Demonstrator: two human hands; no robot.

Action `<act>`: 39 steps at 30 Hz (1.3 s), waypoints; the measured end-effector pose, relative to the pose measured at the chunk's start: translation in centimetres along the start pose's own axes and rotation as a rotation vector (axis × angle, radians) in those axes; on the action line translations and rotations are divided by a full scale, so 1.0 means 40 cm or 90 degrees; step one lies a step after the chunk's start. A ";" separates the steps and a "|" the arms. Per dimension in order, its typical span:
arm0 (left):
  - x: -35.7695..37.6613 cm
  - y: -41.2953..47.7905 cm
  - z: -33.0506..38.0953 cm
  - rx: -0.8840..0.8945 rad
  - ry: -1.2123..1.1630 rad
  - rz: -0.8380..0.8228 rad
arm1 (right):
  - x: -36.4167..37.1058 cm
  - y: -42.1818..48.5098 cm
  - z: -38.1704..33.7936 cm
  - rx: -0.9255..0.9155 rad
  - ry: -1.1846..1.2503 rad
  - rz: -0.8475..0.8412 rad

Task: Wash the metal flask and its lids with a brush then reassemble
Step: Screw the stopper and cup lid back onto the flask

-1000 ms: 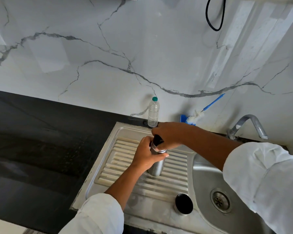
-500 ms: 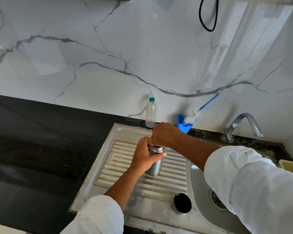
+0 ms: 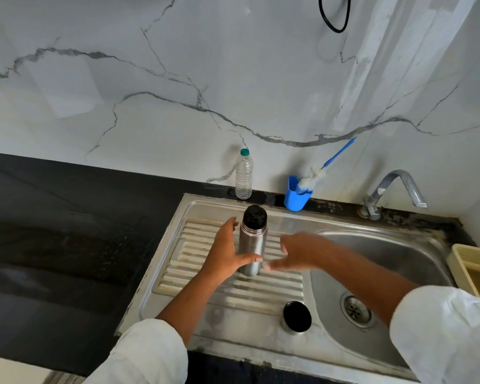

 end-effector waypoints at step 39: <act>0.002 0.023 0.058 0.005 -0.088 0.032 | -0.197 0.034 -0.047 -0.258 0.321 0.324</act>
Point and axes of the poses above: each hand's wrist, its own y-axis towards the middle knuckle, its own x-axis out of the palm, z = x × y, the point moved 7 cm from there along y, towards the middle knuckle, and after that the axes turned 7 degrees about x, right-handed, at the moved point
